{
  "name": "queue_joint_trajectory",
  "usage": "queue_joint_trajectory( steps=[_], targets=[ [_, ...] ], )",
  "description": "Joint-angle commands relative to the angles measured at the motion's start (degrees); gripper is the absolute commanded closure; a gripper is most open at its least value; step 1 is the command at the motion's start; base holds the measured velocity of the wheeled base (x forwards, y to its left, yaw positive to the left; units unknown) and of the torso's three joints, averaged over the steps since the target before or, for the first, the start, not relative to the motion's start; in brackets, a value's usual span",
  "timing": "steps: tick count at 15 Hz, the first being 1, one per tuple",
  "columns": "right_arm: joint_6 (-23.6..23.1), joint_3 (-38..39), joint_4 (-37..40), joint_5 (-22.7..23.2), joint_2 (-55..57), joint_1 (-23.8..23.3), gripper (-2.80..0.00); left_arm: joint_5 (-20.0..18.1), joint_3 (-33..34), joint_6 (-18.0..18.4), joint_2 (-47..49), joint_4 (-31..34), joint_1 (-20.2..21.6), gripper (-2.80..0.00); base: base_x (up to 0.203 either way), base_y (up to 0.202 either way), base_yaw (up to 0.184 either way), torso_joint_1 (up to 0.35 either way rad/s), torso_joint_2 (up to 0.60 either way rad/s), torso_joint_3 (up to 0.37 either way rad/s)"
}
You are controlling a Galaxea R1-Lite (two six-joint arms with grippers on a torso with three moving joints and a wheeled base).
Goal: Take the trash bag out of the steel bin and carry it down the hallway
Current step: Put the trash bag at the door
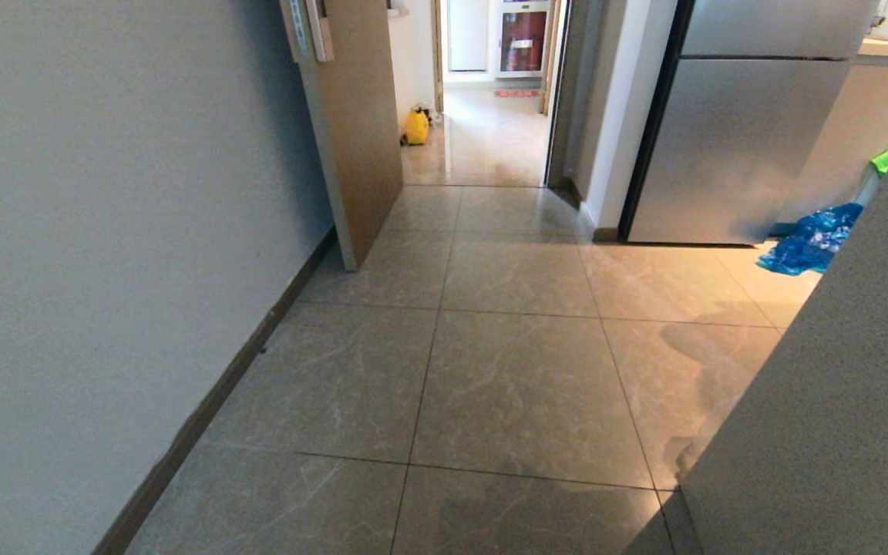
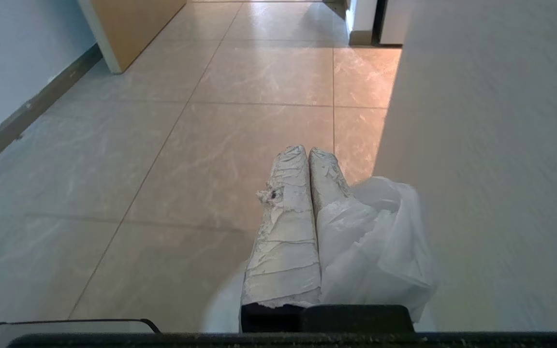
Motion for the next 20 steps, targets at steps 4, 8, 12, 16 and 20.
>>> queue_joint_trajectory(
  steps=[4,8,12,16,20],
  targets=[
    [-0.1,0.0,0.0,0.1,0.1,0.0,0.0,0.0,0.0,0.0,0.0,0.0,0.0,0.0,0.191,0.0,0.001,0.004,0.0,0.001],
    [-0.1,0.0,-0.1,0.0,0.0,0.0,0.0,0.0,0.0,0.0,0.0,0.0,0.0,0.0,0.186,0.0,0.003,0.001,0.0,0.002],
    [-0.1,0.0,0.0,0.0,0.0,0.0,0.0,0.0,0.0,0.0,0.0,0.0,0.0,0.0,0.19,0.0,0.0,0.004,0.0,0.006],
    [-0.1,0.0,-0.1,0.0,0.1,0.0,0.0,0.0,0.0,0.0,0.0,0.0,0.0,0.0,0.19,0.0,0.0,0.003,0.0,0.003],
    [-0.1,0.0,0.0,0.0,0.0,0.0,0.0,0.0,0.0,0.0,0.0,0.0,0.0,0.0,0.189,0.0,0.0,0.003,0.0,0.001]
  ],
)
